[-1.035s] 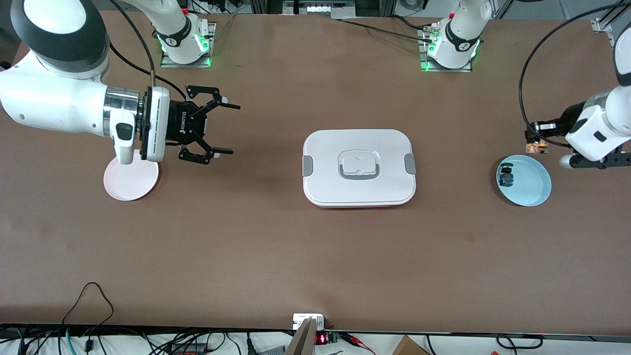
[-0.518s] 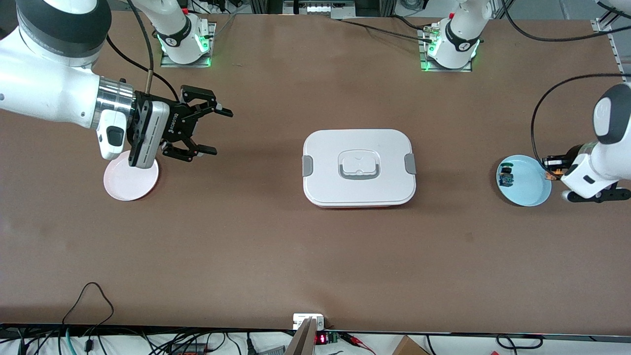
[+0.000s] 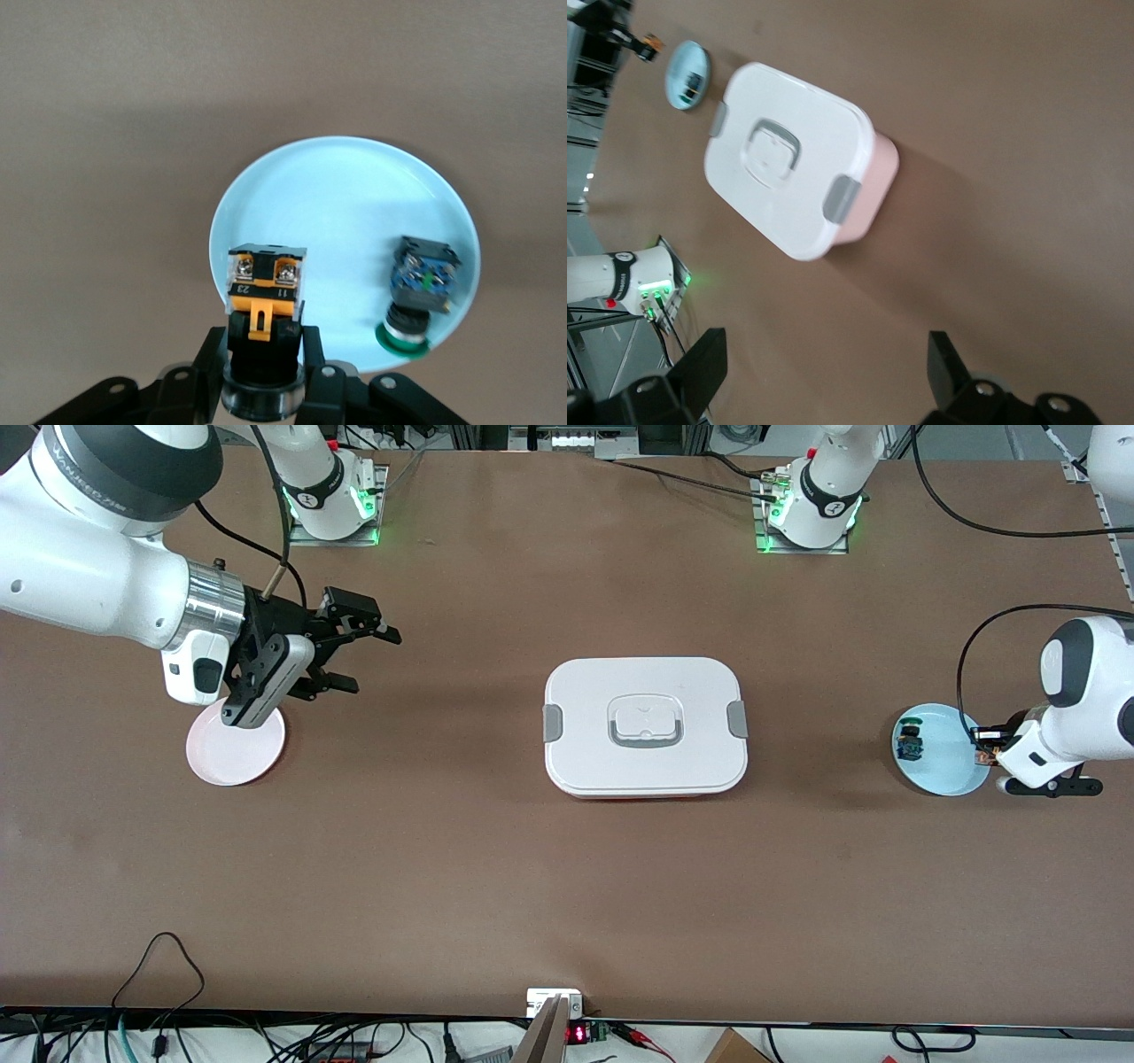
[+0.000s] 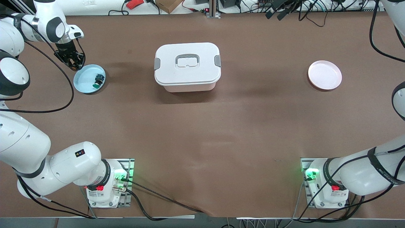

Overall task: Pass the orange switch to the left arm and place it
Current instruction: 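Lower the switch onto the blue plate and open the left gripper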

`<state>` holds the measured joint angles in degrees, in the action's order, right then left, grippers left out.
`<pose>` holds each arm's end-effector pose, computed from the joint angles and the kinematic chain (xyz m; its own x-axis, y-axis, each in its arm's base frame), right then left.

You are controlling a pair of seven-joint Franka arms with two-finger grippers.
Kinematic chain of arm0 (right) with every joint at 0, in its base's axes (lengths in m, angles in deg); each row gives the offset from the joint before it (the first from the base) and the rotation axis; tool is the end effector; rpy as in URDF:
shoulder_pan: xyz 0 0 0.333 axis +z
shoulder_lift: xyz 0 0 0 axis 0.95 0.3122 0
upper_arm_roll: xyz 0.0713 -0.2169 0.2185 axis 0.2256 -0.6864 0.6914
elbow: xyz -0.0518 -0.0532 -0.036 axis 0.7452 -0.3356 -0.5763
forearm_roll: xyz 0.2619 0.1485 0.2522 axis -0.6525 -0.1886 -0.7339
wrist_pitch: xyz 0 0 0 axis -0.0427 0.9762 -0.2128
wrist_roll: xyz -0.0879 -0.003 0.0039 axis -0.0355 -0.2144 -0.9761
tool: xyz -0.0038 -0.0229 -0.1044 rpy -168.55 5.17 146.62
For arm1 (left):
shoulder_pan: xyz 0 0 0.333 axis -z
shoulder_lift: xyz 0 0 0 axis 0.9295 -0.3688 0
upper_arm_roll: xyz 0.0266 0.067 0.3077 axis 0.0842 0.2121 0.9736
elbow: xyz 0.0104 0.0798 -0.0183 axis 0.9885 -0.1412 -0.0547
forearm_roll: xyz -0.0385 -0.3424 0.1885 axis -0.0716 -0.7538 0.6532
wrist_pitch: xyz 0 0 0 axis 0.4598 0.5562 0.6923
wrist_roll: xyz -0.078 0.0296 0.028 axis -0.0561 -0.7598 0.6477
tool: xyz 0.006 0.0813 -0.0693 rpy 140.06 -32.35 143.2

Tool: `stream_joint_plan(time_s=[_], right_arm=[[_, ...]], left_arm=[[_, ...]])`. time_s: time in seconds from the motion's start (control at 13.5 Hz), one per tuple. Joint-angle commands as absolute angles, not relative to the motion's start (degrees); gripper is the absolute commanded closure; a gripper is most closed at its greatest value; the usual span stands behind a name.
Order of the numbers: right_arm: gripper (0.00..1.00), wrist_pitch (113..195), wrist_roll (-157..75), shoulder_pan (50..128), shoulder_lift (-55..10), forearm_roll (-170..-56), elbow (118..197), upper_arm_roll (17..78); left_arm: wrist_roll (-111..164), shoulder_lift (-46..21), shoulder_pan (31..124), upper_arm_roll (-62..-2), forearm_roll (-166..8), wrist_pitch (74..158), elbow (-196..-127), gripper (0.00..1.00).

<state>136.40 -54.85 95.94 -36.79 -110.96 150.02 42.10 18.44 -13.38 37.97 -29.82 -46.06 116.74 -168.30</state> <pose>0.5793 0.2005 0.5419 0.9036 0.4174 0.0960 0.4014 -0.7471 -0.5298 0.5862 0.1826 0.2623 0.9664 0.0203 -0.2562 -0.0280 -0.9827 -0.1833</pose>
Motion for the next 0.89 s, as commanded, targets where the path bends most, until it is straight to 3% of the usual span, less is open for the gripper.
stream_joint_plan(time_s=[0.0, 0.44, 0.59, 0.67, 0.74, 0.81], right_arm=[[0.00, 131.4, -45.6, 95.7, -37.6, -103.8, 149.6, 41.5], [0.00, 120.8, -34.5, 96.1, -37.6, -86.1, 146.4, 41.7], [0.00, 119.3, -35.1, 96.2, -37.6, -80.6, 145.5, 41.7], [0.00, 118.6, -35.1, 96.2, -37.7, -78.6, 145.2, 41.7], [0.00, 118.6, -35.0, 96.1, -38.1, -75.8, 145.2, 41.5], [0.00, 119.1, -34.4, 96.0, -38.5, -71.4, 145.2, 41.4]], left_arm=[[17.6, -16.3, 37.0, -30.5, -43.5, 120.1, -168.1, 1.00], [17.9, -21.0, 36.5, -30.1, -42.6, 123.1, -168.0, 0.99], [18.7, -22.0, 36.5, -30.1, -38.6, 123.4, -167.9, 0.95], [18.9, -22.0, 36.5, -30.1, -37.8, 123.4, -167.7, 0.89], [18.9, -22.0, 36.5, -30.2, -37.8, 123.4, -167.6, 0.76], [18.6, -22.0, 36.4, -30.2, -37.8, 123.4, -167.5, 0.11]])
